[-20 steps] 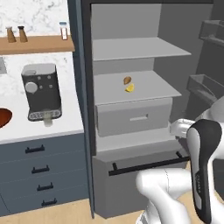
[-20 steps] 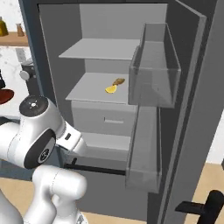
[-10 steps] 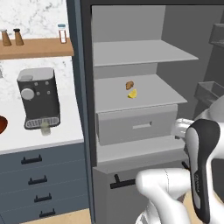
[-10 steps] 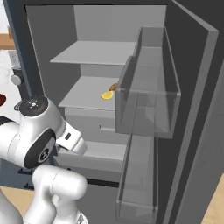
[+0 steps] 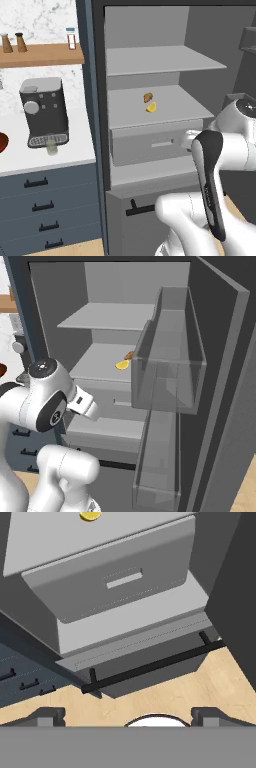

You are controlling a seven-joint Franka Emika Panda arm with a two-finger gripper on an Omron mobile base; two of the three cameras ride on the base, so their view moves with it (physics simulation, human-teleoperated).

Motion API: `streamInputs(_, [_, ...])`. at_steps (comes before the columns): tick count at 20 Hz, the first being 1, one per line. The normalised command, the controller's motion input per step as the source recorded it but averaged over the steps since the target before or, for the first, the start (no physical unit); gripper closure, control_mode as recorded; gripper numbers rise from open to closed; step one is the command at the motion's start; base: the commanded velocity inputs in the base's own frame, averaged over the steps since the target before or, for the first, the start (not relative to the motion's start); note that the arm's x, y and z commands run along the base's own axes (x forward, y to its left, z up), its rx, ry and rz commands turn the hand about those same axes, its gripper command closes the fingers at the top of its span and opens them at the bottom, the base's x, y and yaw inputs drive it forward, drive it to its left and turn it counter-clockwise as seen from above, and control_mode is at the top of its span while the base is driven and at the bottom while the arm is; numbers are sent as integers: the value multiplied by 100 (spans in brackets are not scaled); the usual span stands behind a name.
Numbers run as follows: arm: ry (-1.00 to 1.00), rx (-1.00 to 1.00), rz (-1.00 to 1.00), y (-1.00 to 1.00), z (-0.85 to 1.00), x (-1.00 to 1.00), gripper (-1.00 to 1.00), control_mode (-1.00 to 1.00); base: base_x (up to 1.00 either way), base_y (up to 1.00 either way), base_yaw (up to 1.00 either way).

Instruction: Grab a lemon wedge from the fridge and one ice cube from the ice bowl, and put them in the glass of lemonade.

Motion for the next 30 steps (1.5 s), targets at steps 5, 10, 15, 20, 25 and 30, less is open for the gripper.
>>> streamInputs(5, [-3, -6, 0, 9, 0, 58, -100, -100, 0, 0, 0])
streamInputs(10, [-6, -1, 0, 0, 1, 31, -100, -100, 0, 0, 0])
streamInputs(15, [-9, 0, 0, -1, 4, 30, -100, -100, 0, 0, 0])
streamInputs(20, [-2, 0, 2, 0, 0, 47, -100, -100, 0, 0, 0])
streamInputs(25, [-11, 0, 2, 0, 1, 63, -100, -100, 0, 0, 0])
streamInputs(30, [-2, 0, 0, 0, 6, 71, -100, -100, 0, 0, 0])
